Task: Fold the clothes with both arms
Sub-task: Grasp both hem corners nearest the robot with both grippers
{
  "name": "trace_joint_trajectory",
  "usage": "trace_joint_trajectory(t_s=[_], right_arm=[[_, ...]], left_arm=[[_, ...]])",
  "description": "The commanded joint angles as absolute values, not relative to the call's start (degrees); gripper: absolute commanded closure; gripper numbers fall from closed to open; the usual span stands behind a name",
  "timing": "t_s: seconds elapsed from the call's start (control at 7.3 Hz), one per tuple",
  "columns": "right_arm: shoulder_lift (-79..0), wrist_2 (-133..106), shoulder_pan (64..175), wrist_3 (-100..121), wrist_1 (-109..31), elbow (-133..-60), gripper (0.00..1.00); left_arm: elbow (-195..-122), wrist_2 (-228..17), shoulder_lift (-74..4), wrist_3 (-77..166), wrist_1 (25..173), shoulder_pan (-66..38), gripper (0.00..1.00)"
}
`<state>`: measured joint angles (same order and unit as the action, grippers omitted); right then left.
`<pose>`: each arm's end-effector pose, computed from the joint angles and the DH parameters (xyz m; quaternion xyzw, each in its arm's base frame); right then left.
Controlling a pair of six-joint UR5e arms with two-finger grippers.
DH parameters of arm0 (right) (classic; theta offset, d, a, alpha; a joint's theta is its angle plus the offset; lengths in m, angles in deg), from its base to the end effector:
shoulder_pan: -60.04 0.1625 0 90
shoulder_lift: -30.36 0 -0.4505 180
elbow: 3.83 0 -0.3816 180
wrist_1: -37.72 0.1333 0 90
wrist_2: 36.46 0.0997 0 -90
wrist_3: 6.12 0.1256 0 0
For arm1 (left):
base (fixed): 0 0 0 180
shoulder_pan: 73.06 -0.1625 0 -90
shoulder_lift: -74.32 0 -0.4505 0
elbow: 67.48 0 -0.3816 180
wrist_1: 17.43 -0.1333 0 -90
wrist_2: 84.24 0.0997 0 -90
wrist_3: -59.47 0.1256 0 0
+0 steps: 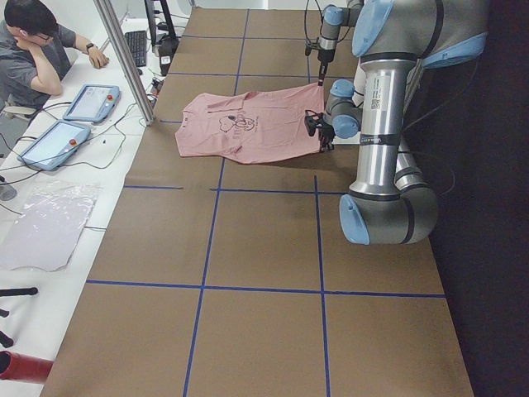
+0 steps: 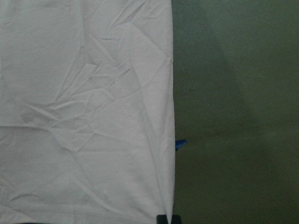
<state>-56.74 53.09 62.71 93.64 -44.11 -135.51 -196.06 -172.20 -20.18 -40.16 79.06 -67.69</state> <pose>-0.4482 -0.1553 0.3412 -0.0240 -0.4436 0.0987 0.8904 0.4593 -0.1816 0.3565 0.0006 0.4195 -0.1259 0.8990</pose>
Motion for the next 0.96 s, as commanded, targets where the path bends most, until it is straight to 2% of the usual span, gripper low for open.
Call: trace_joint_trajectory(t_s=[0.0,0.14,0.27,0.55,0.82], right_arm=[[-61.90,56.26,60.15,93.63,-44.37,-142.23,1.00],[-64.19,56.26,58.04,93.63,-44.37,-145.74,1.00],[-64.30,56.26,56.80,93.72,-44.37,-146.21,1.00],[-64.30,56.35,56.09,93.63,-44.37,-147.00,1.00],[-63.78,56.43,62.64,87.71,-44.28,-146.40,1.00]], left_arm=[[-199.83,-172.31,-19.90,-40.19,77.76,-68.74,1.00],[-202.37,-173.79,-19.81,-40.02,74.53,-69.62,1.00],[-205.70,-173.97,-19.90,-40.37,72.15,-71.98,1.00],[-206.44,-173.98,-19.90,-42.56,71.95,-75.34,1.00],[-206.00,-174.50,-20.42,-41.43,72.13,-74.65,1.00]])
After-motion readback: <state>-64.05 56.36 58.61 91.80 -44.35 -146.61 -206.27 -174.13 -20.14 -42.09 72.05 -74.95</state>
